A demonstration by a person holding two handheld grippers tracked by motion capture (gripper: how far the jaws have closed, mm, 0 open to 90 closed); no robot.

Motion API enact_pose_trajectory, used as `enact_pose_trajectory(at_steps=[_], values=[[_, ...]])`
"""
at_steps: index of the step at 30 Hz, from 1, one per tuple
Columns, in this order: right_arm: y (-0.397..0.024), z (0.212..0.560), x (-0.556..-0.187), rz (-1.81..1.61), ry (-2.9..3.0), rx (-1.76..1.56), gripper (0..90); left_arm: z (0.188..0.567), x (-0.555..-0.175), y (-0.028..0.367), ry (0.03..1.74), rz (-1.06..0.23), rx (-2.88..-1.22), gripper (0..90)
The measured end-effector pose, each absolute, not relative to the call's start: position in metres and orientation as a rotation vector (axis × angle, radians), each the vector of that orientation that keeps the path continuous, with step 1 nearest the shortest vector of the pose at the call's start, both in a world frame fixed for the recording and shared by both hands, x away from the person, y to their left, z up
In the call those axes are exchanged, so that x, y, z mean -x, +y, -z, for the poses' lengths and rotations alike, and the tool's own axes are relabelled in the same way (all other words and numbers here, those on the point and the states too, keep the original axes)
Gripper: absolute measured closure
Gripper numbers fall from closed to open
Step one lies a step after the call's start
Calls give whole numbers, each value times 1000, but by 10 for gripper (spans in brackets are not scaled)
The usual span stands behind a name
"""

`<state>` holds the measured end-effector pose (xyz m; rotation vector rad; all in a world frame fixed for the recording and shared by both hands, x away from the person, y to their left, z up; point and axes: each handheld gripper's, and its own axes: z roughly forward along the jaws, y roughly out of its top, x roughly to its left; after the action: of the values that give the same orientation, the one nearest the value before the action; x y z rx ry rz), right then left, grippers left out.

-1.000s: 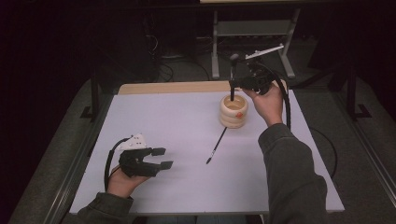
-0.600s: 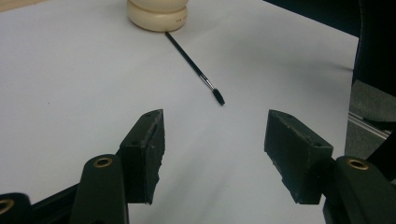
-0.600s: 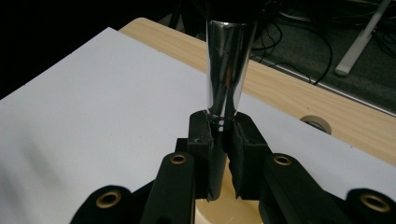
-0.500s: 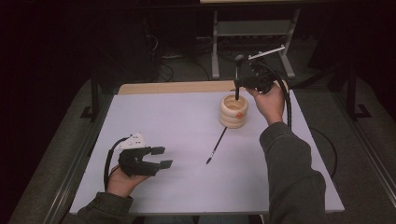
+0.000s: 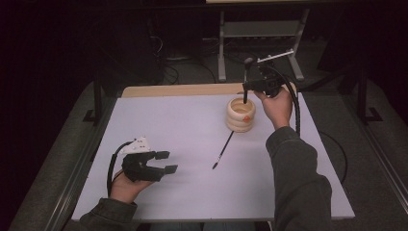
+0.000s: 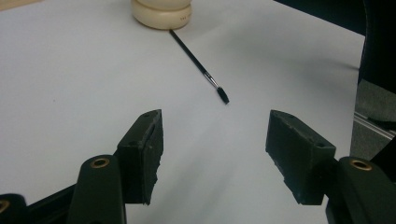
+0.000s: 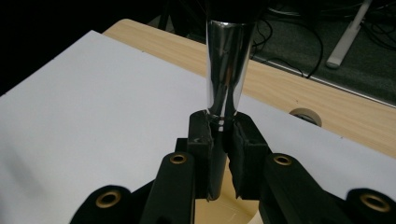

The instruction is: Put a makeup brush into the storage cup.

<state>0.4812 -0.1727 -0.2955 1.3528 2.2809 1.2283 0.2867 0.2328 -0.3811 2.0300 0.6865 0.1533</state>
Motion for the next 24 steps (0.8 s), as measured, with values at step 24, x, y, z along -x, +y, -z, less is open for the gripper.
enact_pose_trajectory(at_steps=[24], values=[[-167, 318, -483, -1221, 2290, -1384, 784, 380, -288, 237, 708, -156, -2018, 350]])
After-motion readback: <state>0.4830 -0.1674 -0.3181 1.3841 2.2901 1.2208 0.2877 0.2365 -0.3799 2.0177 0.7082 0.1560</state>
